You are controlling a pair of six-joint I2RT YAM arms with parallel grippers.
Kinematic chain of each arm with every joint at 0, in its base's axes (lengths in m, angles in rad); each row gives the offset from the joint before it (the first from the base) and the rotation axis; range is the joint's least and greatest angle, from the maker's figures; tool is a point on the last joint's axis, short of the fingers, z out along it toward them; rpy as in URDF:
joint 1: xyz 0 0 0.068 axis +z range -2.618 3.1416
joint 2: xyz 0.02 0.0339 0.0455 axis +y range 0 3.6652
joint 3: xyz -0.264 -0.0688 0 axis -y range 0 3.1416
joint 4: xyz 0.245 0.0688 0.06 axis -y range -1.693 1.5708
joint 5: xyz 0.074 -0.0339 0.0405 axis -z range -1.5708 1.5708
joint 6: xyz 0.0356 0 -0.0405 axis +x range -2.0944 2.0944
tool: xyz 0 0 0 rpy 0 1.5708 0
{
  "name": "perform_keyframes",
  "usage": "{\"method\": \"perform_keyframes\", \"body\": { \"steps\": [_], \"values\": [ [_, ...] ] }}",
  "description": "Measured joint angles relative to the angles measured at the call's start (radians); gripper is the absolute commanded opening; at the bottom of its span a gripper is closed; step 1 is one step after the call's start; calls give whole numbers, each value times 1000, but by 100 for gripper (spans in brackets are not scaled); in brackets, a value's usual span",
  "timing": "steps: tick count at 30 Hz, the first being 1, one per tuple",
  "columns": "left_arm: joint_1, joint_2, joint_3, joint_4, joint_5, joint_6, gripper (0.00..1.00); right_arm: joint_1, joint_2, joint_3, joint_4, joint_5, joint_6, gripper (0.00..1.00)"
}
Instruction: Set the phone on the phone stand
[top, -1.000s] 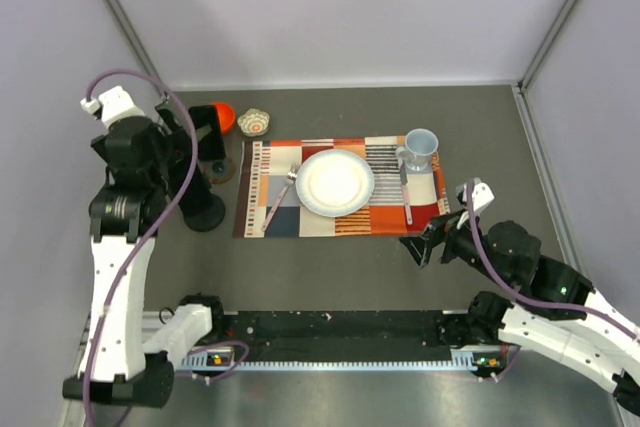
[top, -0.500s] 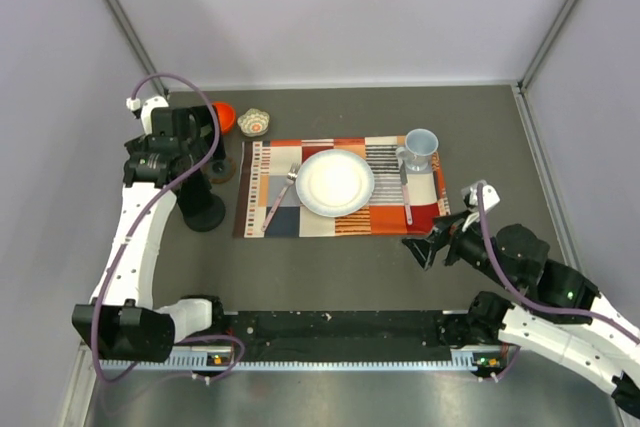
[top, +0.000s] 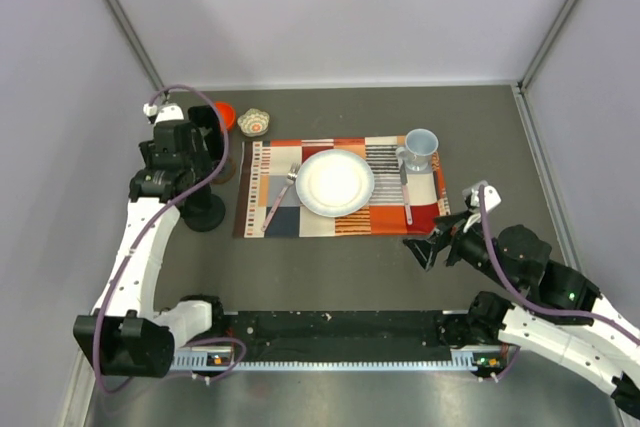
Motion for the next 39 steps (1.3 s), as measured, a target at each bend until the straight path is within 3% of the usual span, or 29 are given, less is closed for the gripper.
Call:
{"method": "perform_keyframes", "body": {
  "steps": [11,13,14,15,18,19,20,21,22,39],
  "values": [
    [11,-27,-58,129,165,251,0,0,-2,0,0,-7,-11,99],
    [21,-8,-52,145,187,267,11,0,-3,0,0,-8,-15,99],
    [30,4,-44,150,196,272,21,0,-4,0,0,-10,-17,99],
    [39,18,-34,153,206,274,40,0,-6,0,0,-11,-18,99],
    [55,47,-11,154,220,274,52,0,-15,0,-1,-12,-18,99],
    [56,50,-8,154,219,274,64,0,-17,0,-1,-13,-18,99],
    [56,51,-7,153,217,273,69,0,-19,0,-1,-14,-18,99],
    [56,50,-7,151,215,272,79,0,-20,0,-1,-14,-18,99],
    [56,50,-7,151,213,270,98,0,-20,0,-1,-14,-18,99],
    [57,-25,64,1,186,247,99,0,-13,3,-17,29,-14,99]
  ]
}}
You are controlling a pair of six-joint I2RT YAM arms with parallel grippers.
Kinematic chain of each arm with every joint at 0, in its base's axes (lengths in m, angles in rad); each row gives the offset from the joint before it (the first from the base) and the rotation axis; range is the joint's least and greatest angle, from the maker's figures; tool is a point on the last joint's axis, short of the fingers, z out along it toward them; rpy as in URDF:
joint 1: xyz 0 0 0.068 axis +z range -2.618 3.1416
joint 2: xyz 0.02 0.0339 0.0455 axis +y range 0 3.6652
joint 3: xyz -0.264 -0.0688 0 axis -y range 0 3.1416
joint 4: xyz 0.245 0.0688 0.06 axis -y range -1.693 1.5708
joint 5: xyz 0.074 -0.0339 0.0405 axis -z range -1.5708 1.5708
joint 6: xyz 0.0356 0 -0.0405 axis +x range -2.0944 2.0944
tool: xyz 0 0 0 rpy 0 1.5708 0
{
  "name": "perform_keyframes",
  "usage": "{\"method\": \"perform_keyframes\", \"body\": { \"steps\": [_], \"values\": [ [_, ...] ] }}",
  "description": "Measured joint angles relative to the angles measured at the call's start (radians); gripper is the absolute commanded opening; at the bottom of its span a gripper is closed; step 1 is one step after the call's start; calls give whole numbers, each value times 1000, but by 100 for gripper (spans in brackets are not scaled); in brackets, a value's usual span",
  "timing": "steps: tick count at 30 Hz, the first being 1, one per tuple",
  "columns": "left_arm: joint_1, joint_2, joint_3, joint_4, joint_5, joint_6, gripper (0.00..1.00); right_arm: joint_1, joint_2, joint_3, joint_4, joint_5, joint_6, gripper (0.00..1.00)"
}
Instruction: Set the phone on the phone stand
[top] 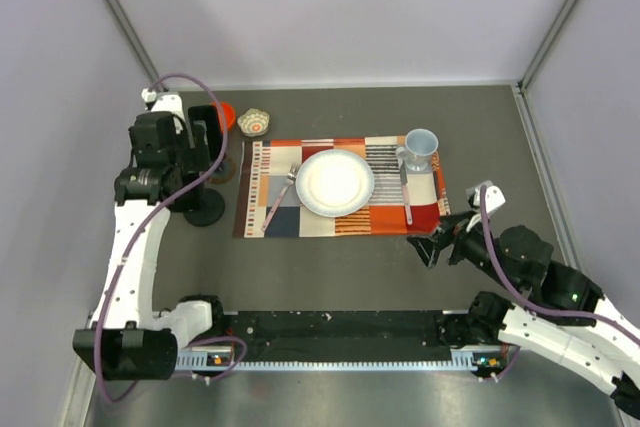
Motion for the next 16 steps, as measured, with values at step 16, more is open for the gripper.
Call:
{"method": "perform_keyframes", "body": {
  "steps": [16],
  "values": [
    [0,-203,315,-47,233,-175,99,0,87,224,-75,444,-73,99]
  ]
}}
